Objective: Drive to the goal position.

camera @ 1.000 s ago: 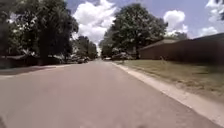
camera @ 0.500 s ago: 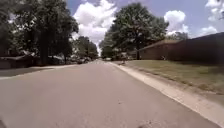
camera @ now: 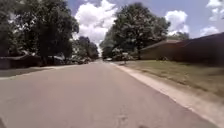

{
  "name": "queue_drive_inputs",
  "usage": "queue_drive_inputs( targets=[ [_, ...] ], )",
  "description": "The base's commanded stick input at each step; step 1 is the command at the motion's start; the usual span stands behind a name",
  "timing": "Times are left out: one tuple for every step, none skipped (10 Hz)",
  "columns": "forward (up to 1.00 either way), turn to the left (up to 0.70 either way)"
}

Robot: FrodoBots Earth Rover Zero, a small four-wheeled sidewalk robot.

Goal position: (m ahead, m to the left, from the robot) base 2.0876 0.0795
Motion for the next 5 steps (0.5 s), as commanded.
queue_drive_inputs(
  targets=[
    [0.7,0.0],
    [0.7,0.0],
    [0.7,0.0],
    [0.7,0.0],
    [0.7,0.0]
  ],
)
